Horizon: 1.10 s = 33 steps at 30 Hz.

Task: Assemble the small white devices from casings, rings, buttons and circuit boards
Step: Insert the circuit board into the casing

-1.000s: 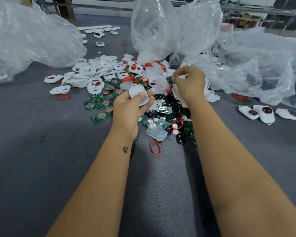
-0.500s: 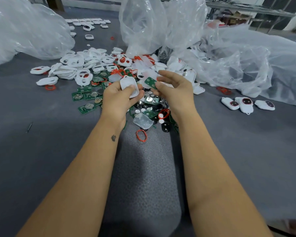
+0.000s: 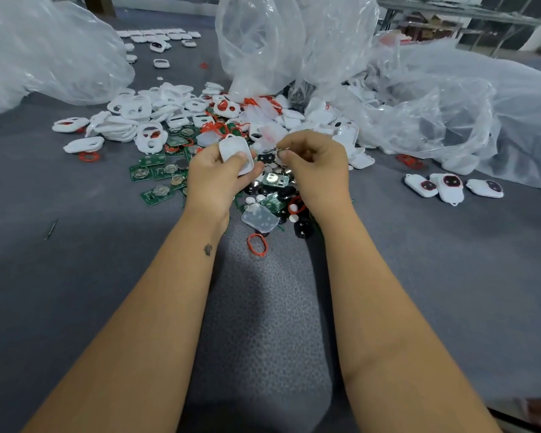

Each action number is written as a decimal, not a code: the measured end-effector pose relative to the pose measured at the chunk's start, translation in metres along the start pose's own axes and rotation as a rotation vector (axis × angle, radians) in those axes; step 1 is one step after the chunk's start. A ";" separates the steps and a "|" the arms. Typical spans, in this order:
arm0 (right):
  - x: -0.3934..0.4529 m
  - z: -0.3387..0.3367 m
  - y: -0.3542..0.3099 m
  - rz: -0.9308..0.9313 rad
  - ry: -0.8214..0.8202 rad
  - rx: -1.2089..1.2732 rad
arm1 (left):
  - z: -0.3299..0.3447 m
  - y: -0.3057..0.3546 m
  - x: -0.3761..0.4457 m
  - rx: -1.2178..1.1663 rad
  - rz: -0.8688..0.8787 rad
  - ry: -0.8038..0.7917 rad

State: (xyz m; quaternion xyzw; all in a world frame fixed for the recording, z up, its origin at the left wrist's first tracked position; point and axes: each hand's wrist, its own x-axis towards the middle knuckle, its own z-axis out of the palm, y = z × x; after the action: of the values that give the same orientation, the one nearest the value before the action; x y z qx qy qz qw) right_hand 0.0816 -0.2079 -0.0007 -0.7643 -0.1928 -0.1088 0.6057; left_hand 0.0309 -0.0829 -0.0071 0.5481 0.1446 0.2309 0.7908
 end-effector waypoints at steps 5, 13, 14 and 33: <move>0.000 0.001 -0.006 0.037 -0.106 0.198 | 0.000 0.002 0.000 -0.083 -0.020 -0.010; -0.002 0.003 -0.008 0.049 -0.169 0.226 | -0.004 0.006 0.000 -0.281 -0.086 0.034; -0.002 0.003 -0.008 0.046 -0.174 0.206 | -0.004 0.006 0.000 -0.280 -0.088 0.035; -0.006 0.010 -0.008 -0.320 -0.125 -0.192 | -0.004 0.007 -0.002 -0.214 -0.109 -0.045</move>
State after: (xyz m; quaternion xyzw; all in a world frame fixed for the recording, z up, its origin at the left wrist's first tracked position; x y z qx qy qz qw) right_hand 0.0717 -0.1981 0.0014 -0.7835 -0.3380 -0.1739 0.4916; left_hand 0.0257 -0.0785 -0.0017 0.4570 0.1308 0.1895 0.8591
